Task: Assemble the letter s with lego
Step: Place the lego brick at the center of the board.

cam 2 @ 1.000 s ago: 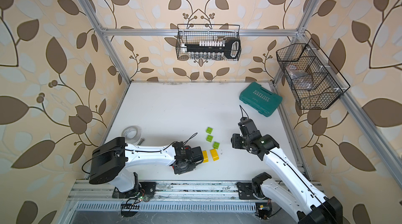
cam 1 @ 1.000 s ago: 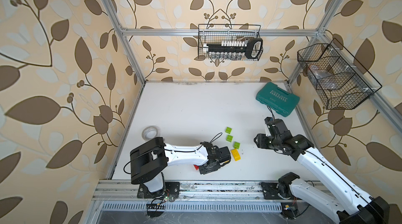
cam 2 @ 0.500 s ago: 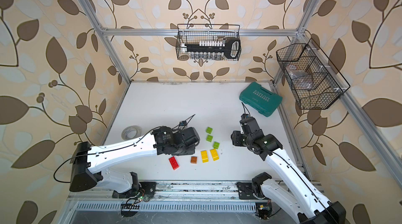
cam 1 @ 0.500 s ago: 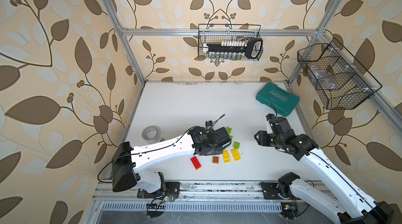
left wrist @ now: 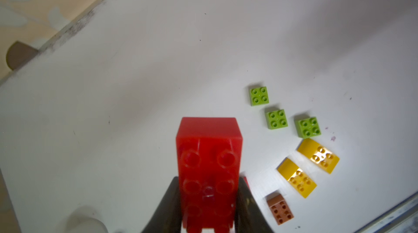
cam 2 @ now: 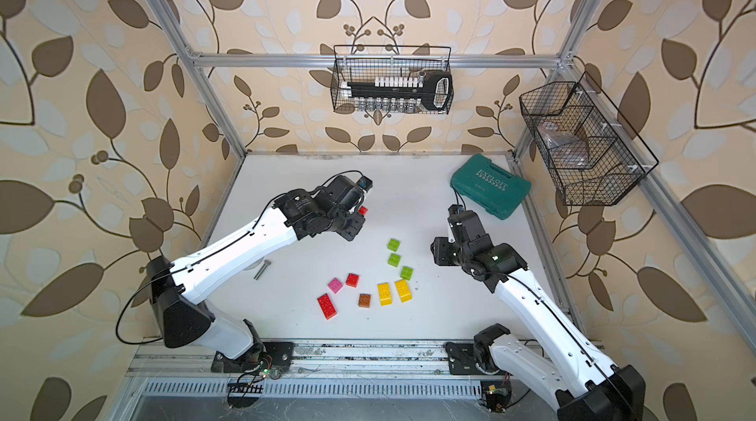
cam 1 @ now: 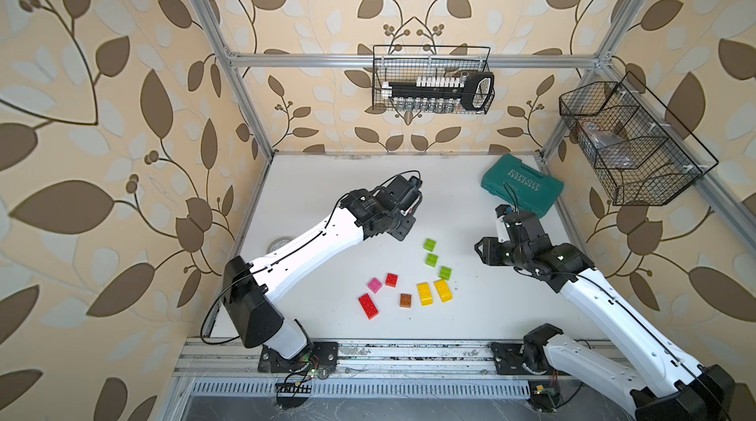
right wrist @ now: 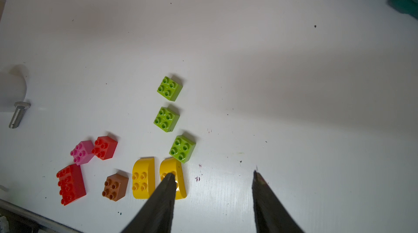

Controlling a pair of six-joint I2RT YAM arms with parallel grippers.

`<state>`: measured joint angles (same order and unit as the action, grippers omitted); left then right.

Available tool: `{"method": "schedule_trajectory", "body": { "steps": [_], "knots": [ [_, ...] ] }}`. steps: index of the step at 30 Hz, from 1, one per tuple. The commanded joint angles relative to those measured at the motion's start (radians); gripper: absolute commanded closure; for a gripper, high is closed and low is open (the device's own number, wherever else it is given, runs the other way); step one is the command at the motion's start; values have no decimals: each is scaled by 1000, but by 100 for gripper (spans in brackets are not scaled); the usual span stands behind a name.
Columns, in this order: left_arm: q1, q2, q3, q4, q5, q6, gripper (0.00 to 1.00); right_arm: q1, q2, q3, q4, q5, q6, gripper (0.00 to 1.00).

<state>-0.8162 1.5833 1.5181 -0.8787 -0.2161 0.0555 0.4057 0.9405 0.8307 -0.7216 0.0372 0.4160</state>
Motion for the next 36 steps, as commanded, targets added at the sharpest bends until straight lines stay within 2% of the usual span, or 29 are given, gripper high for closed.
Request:
{"method": "schedule_trajectory", "body": {
  "steps": [1,8,16,32,34,36],
  "knots": [
    [12,96,11,20,43,370,100,6,-35,-29,69,-23,-51,49],
    [119,299,92,-11,233,539,100,10,-56,-48,108,-32,-127,49],
    [173,489,206,-64,302,655,100,12,-38,-62,138,-49,-162,49],
    [241,620,296,-93,303,863,100,13,-3,-68,169,-56,-201,48],
    [247,630,297,-96,306,873,98,13,2,-69,172,-56,-203,48],
    [250,638,295,-93,307,884,92,13,7,-68,172,-55,-204,47]
  ]
}}
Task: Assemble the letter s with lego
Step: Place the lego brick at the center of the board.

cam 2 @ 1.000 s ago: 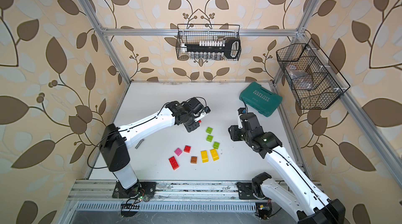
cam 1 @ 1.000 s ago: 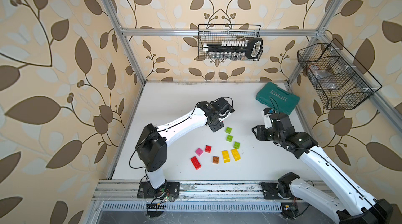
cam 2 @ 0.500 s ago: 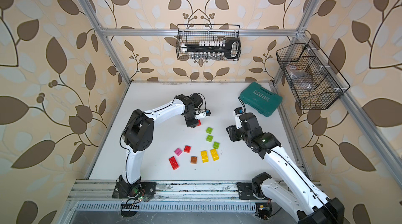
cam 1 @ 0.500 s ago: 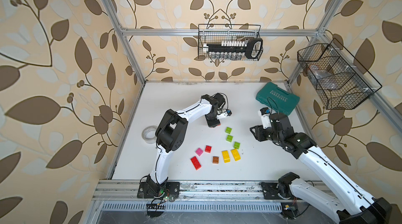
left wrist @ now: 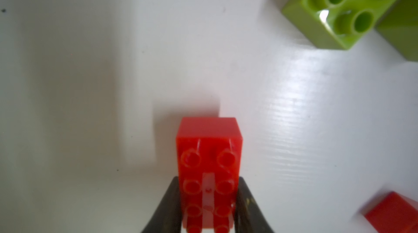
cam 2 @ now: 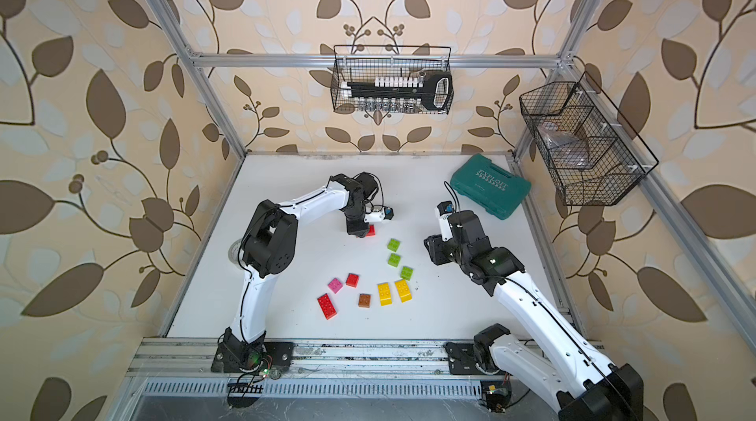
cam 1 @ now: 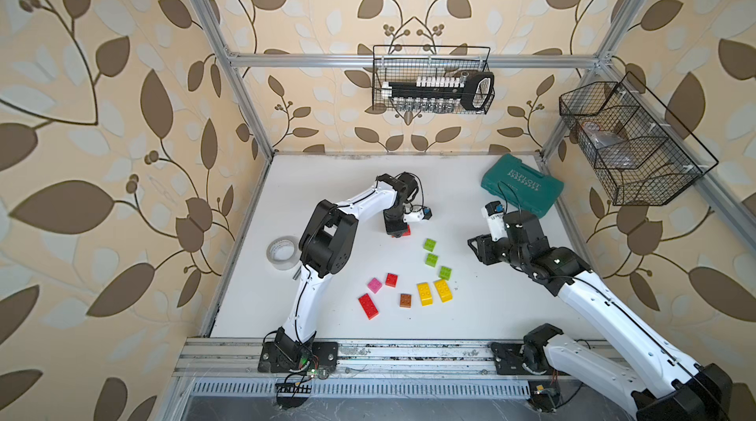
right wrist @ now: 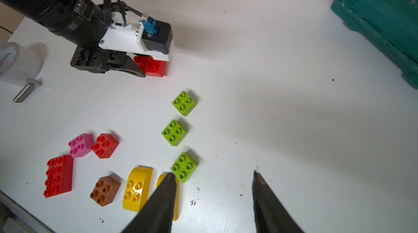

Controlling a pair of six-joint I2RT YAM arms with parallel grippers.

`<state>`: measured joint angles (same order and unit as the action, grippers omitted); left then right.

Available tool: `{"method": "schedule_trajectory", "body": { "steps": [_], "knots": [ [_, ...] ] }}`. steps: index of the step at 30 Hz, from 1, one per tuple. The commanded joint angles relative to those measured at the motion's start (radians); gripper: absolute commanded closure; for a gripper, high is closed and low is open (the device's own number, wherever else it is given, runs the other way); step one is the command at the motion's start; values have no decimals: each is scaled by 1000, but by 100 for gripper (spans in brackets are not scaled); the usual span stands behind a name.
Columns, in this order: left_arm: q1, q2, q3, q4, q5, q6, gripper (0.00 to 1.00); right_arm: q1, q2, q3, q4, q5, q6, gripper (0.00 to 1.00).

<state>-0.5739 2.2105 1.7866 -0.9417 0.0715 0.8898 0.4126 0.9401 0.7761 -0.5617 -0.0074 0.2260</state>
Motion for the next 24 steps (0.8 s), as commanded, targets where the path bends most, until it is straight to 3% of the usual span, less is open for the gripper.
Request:
{"method": "schedule_trajectory", "body": {
  "steps": [1,7,18,24],
  "knots": [
    [9,14,26,-30,17,57,88,6,10,-13,13,-10,-14,47],
    [9,32,28,-42,1,85,71,6,19,-12,17,9,-11,44],
    [8,-13,19,-50,19,90,29,9,48,10,-16,18,-4,30],
    [9,-111,43,-59,64,48,27,9,38,37,-45,34,16,30]
  ]
}}
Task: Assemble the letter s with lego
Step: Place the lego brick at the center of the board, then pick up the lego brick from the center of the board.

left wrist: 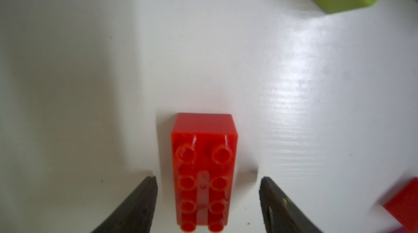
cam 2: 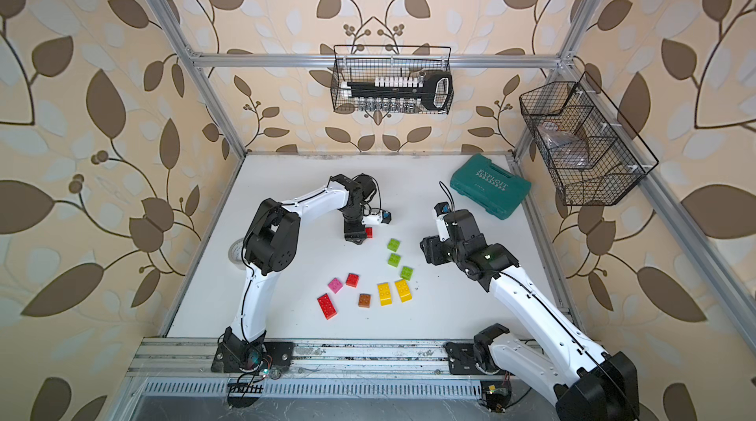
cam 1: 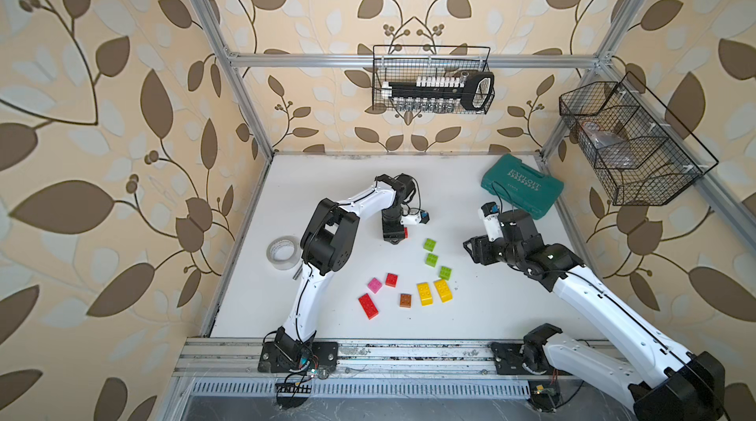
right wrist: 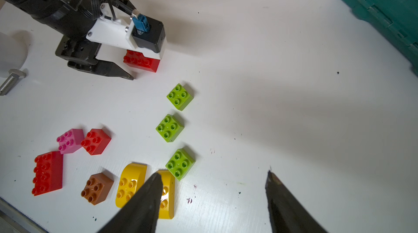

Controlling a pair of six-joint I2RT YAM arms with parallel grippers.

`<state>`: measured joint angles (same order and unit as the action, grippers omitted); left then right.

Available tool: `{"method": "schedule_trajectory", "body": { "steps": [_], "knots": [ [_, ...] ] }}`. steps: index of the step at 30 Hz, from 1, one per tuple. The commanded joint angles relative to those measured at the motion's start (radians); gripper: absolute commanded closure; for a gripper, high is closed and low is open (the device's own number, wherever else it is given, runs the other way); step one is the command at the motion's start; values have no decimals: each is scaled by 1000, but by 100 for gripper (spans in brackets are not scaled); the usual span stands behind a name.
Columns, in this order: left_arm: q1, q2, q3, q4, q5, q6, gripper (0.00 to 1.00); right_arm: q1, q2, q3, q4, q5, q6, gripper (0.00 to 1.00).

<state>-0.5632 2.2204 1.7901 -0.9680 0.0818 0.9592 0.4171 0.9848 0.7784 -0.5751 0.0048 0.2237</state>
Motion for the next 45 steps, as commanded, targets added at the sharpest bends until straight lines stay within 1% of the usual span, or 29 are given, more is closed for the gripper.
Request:
{"method": "schedule_trajectory", "body": {
  "steps": [1,4,6,7,8,10,12,15,18,19,20,21,22,23,24,25,27,28,29,31,33,34,37,45],
  "knots": [
    [-2,-149,48,-32,56,-40,27,5,-6,43,-42,24,24,30],
    [-2,-258,57,-32,59,-134,30,6,-10,75,-77,19,37,32],
    [2,-352,47,-15,52,-263,30,10,-11,91,-102,19,51,32],
    [8,-387,46,-31,71,-322,30,12,-9,99,-116,24,62,33],
    [12,-432,36,-49,87,-398,32,14,-7,107,-133,33,79,34],
    [22,-514,-29,-49,90,-538,38,18,12,125,-173,48,129,37],
    [23,-609,-136,-33,91,-653,44,29,51,145,-218,40,182,39],
    [24,-726,-279,-19,89,-828,52,81,108,149,-244,36,265,42],
    [31,-803,-384,-42,82,-981,66,167,161,137,-235,71,342,41],
    [31,-820,-412,-43,88,-1013,73,189,176,133,-229,80,362,40],
    [31,-835,-443,-40,77,-1056,85,212,200,132,-225,89,391,40],
    [36,-851,-477,-26,64,-1101,85,232,224,131,-220,98,421,39],
    [42,-870,-509,-6,71,-1131,82,247,244,132,-212,104,445,39],
    [50,-888,-545,25,78,-1159,86,265,268,132,-200,111,472,39],
    [55,-909,-582,60,72,-1187,96,281,293,134,-190,120,502,39],
    [57,-926,-613,93,62,-1211,100,287,318,139,-186,125,527,39],
    [64,-958,-668,155,40,-1258,96,287,377,159,-192,137,586,39],
    [67,-968,-687,181,32,-1266,96,287,400,168,-196,143,605,39],
    [68,-979,-707,205,16,-1278,94,307,425,177,-203,151,628,40],
    [69,-992,-736,244,-15,-1292,85,308,462,195,-209,159,654,41],
    [74,-993,-758,269,-40,-1292,79,308,488,203,-205,162,688,42],
    [75,-990,-763,272,-50,-1293,79,308,498,204,-197,158,693,42],
    [83,-982,-775,275,-62,-1292,70,307,538,215,-187,143,705,43],
    [96,-983,-798,287,-58,-1302,66,308,627,244,-181,134,736,46]
  ]
}}
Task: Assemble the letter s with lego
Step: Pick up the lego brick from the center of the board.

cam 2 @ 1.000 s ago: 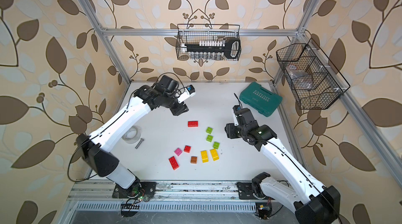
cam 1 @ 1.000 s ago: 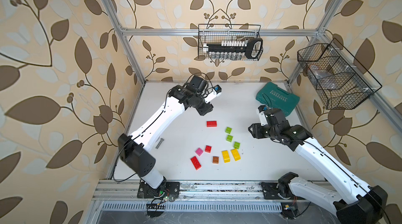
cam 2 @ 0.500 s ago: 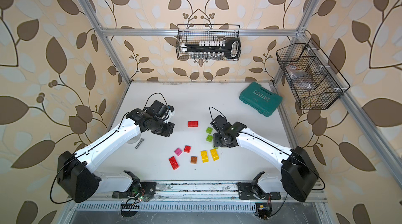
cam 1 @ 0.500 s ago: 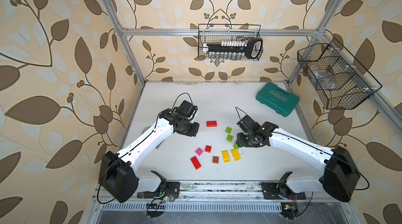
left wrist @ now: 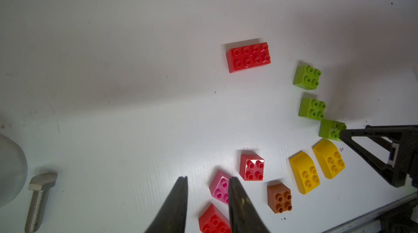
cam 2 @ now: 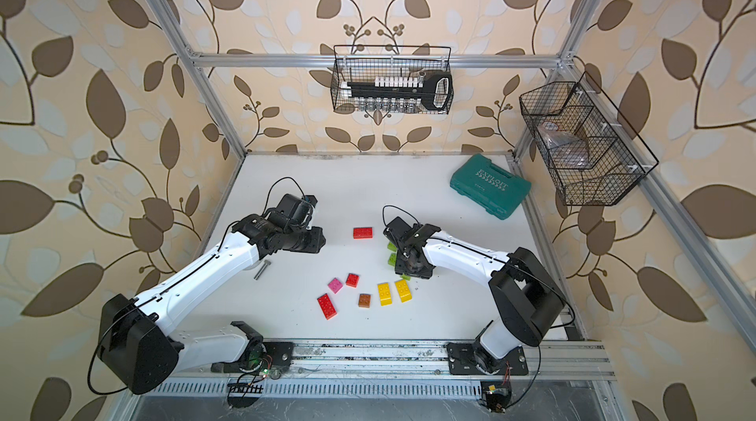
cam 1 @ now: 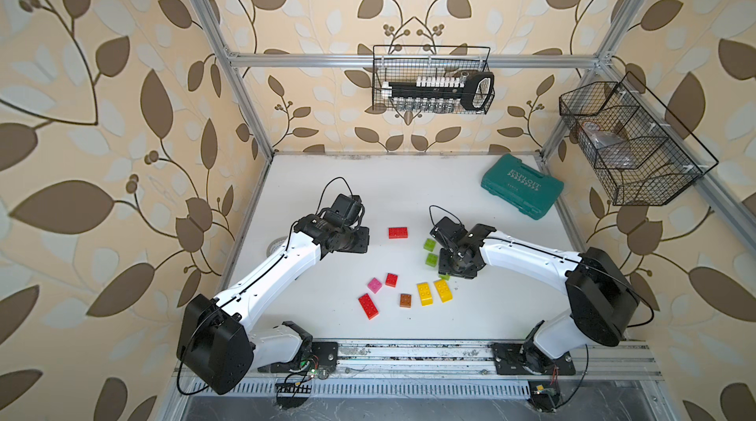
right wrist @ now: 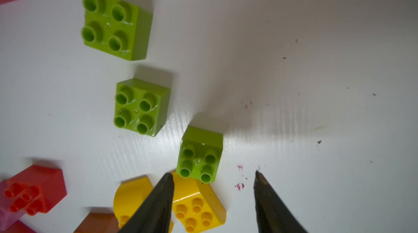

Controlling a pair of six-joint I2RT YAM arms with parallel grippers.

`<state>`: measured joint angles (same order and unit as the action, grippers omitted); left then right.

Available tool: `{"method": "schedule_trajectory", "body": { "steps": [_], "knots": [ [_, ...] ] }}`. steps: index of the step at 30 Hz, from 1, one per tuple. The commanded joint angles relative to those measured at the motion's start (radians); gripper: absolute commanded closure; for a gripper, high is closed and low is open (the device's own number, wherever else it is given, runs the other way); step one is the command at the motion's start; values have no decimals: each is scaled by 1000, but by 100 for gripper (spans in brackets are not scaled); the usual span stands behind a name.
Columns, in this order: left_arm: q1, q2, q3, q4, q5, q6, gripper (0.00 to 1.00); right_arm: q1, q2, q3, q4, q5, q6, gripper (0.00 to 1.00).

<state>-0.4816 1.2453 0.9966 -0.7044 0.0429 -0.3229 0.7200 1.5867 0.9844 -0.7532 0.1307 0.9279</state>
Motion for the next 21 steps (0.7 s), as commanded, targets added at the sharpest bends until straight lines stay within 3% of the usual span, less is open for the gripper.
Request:
{"method": "schedule_trajectory", "body": {
  "steps": [1,14,21],
  "knots": [
    [15,-7,-4,23,-20,-22,66,6,36,43,-5,10,35,46],
    [34,9,-1,25,0,-27,67,-9,121,78,-8,13,46,52],
    [38,4,0,17,0,-24,68,-10,131,72,-3,5,66,61]
  ]
}}
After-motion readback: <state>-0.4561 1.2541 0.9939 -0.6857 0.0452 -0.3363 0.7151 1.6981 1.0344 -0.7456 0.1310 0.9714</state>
